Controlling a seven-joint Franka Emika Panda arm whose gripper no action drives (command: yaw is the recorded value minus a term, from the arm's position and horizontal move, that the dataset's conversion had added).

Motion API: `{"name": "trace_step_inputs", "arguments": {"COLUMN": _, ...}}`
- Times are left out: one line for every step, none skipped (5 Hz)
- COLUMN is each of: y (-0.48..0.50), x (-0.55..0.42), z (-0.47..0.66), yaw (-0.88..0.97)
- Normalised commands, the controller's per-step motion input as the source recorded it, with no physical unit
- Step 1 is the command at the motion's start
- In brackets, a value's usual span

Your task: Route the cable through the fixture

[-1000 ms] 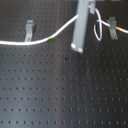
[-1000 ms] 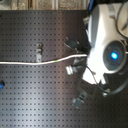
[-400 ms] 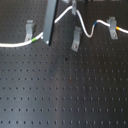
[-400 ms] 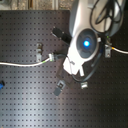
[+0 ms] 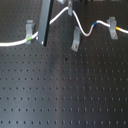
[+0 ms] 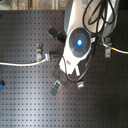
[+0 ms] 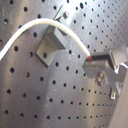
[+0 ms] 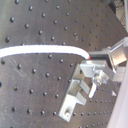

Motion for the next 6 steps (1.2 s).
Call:
{"name": "trace_step_inputs", "arguments": {"y": 0.000, "x": 0.000, "z": 0.00, "yaw": 0.00}}
{"name": "trace_step_inputs", "arguments": {"y": 0.279, "x": 0.033, "z": 0.06, "yaw": -0.01}}
{"name": "trace_step_inputs", "arguments": {"y": 0.279, "x": -0.017, "z": 0.28, "yaw": -0.03}}
{"name": "trace_step_inputs", "arguments": {"y": 0.134, "x": -0.092, "z": 0.17, "yaw": -0.01}}
{"name": "trace_step_inputs", "arguments": {"y": 0.058, "x": 0.035, "z": 0.05, "yaw": 0.00}}
{"name": "trace_step_inputs", "arguments": {"y": 0.006, "x": -0.002, "z": 0.47, "yaw": 0.00}}
